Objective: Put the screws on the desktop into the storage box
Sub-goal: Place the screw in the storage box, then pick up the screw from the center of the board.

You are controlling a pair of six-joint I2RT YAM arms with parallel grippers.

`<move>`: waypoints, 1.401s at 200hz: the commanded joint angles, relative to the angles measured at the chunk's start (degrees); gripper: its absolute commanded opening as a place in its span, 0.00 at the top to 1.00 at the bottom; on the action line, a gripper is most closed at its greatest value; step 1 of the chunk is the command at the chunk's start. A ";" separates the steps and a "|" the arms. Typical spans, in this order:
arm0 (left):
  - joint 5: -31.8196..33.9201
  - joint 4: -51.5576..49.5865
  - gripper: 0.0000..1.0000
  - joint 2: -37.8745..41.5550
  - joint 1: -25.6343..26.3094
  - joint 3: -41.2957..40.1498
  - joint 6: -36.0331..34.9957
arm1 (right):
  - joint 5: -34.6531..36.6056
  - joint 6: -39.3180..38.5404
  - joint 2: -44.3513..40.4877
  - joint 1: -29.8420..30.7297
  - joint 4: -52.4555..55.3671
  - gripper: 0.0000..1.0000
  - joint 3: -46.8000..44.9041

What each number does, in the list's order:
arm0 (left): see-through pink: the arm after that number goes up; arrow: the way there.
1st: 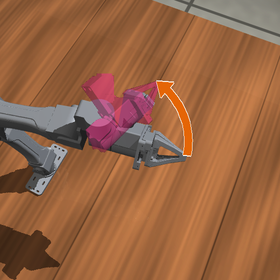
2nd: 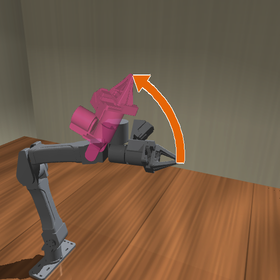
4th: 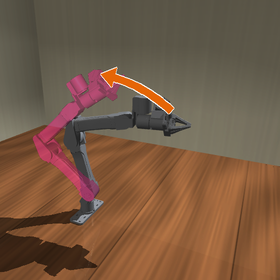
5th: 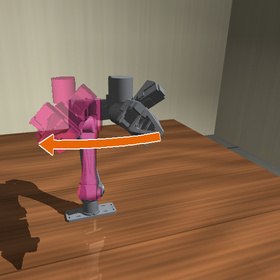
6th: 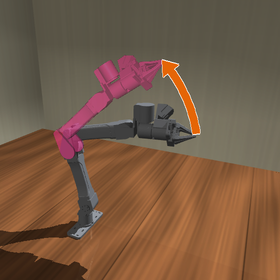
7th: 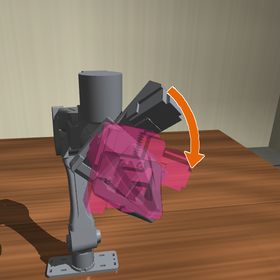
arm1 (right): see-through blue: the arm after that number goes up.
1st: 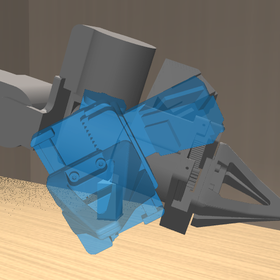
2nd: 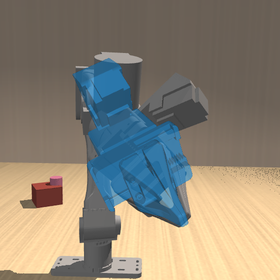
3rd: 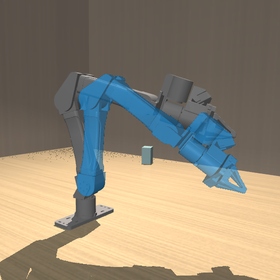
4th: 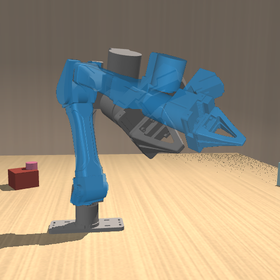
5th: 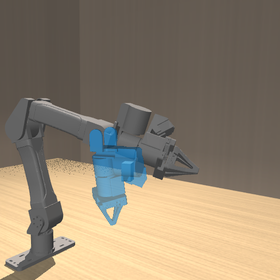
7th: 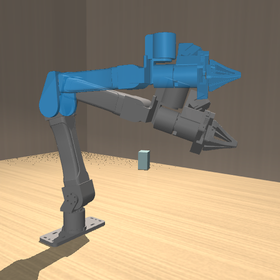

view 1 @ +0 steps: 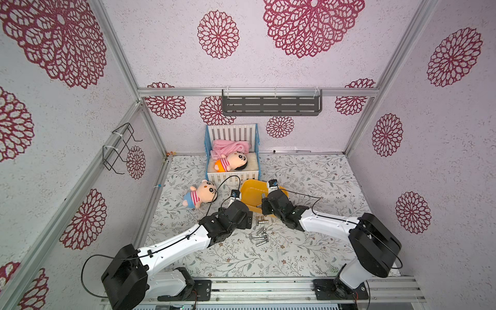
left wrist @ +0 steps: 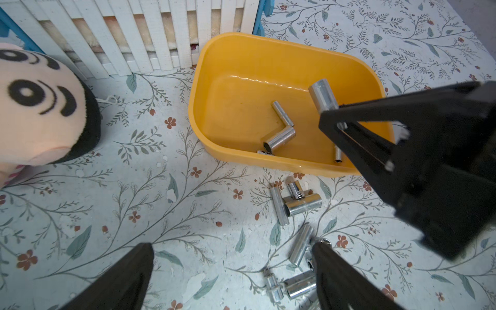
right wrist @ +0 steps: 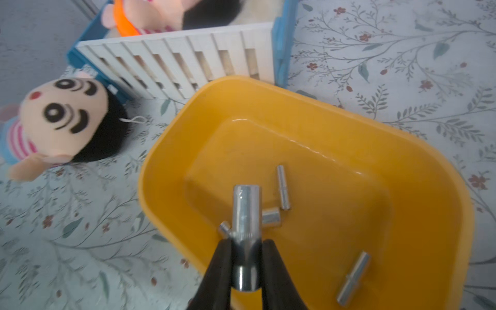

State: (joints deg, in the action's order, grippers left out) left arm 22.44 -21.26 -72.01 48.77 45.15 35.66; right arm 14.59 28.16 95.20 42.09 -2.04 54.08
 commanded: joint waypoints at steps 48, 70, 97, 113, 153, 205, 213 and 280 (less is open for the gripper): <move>1.37 1.57 0.03 -0.03 0.35 -0.45 0.79 | -1.61 0.71 3.19 -2.55 -3.04 0.66 4.83; 1.73 1.55 0.03 0.81 0.36 -0.80 0.25 | -2.01 0.59 2.08 -2.45 -2.72 0.50 4.56; -0.36 1.55 0.03 0.35 0.36 -0.36 -1.02 | -1.10 0.04 -1.88 -1.78 -3.09 0.46 1.82; -2.61 1.57 0.03 -0.46 0.36 0.16 -1.86 | -0.44 -0.88 -5.46 -0.45 -3.71 0.46 -0.98; 0.38 1.48 0.03 -2.07 0.36 0.38 -2.97 | 2.48 -0.27 -18.86 5.34 -6.98 0.46 -12.69; -2.41 1.74 0.03 -1.35 0.27 0.39 -4.77 | 5.11 6.56 -29.83 14.05 -13.15 0.51 -29.74; -2.72 1.74 0.03 -1.04 0.27 0.17 -4.82 | 4.62 7.71 -30.34 14.47 -15.51 0.53 -32.26; -3.88 1.66 0.02 -4.20 0.18 1.06 -5.49 | 2.29 9.37 -25.41 16.19 -24.42 0.54 -37.04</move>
State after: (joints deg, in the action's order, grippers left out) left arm 19.42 -20.38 -74.37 48.77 45.04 31.05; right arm 16.86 35.94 66.96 57.67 -19.00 16.25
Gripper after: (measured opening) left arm 0.975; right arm 0.462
